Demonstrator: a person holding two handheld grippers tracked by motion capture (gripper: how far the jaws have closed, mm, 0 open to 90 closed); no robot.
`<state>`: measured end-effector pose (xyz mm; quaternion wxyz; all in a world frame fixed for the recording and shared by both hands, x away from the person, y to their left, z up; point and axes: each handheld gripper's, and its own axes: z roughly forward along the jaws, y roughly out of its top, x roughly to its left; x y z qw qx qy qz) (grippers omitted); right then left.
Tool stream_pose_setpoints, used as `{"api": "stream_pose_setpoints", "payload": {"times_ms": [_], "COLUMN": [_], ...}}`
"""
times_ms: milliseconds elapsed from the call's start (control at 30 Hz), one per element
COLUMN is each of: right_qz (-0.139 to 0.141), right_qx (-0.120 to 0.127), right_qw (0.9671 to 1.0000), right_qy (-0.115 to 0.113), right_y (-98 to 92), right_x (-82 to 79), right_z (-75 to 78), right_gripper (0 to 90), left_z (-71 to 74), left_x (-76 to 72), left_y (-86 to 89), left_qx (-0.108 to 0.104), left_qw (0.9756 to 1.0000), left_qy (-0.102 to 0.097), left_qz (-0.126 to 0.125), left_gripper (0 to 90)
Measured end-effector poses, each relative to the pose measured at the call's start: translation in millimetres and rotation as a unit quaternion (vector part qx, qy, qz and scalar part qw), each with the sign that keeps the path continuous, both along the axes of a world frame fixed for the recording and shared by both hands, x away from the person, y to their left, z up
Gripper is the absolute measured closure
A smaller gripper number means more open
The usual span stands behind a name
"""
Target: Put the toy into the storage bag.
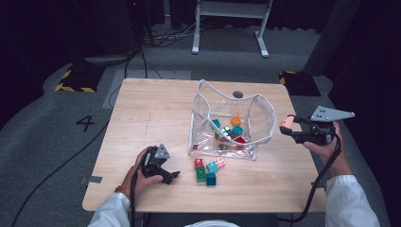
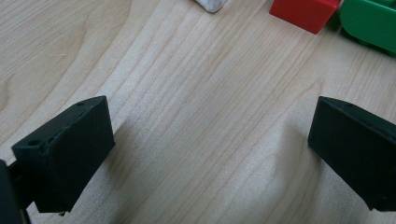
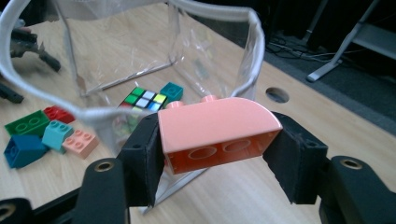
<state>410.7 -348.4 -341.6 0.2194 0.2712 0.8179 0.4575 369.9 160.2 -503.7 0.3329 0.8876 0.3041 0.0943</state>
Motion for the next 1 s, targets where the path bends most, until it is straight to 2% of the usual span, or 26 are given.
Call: {"api": "stream_pose_setpoints", "payload": {"times_ms": [300, 400, 567, 833, 1000], "right_qz": [0.019, 0.029, 0.046, 0.07, 0.085], "right_qx": [-0.005, -0.006, -0.03, -0.043, -0.071], "right_qw": [0.9997, 0.9995, 0.9985, 0.9965, 0.9936], "right_qy": [-0.014, -0.008, 0.002, 0.017, 0.019], "right_y": [20.8, 30.8, 50.2, 78.3, 103.1], "right_x": [14.1, 20.7, 30.8, 44.8, 57.0], "right_z": [33.7, 40.3, 41.0, 36.5, 30.6], "right_gripper": [40.5, 40.5, 40.5, 40.5, 40.5], "left_z": [0.0, 0.0, 0.0, 0.0, 0.0], "left_x": [0.1, 0.1, 0.0, 0.0, 0.0], "left_y": [0.0, 0.0, 0.0, 0.0, 0.0], "left_qx": [0.0, -0.001, 0.0, 0.0, 0.0], "left_qw": [1.0, 1.0, 1.0, 1.0, 1.0], "left_qy": [-0.001, 0.0, 0.0, 0.0, 0.0], "left_qz": [0.0, 0.0, 0.0, 0.0, 0.0], "left_gripper": [0.4, 0.4, 0.4, 0.4, 0.4]}}
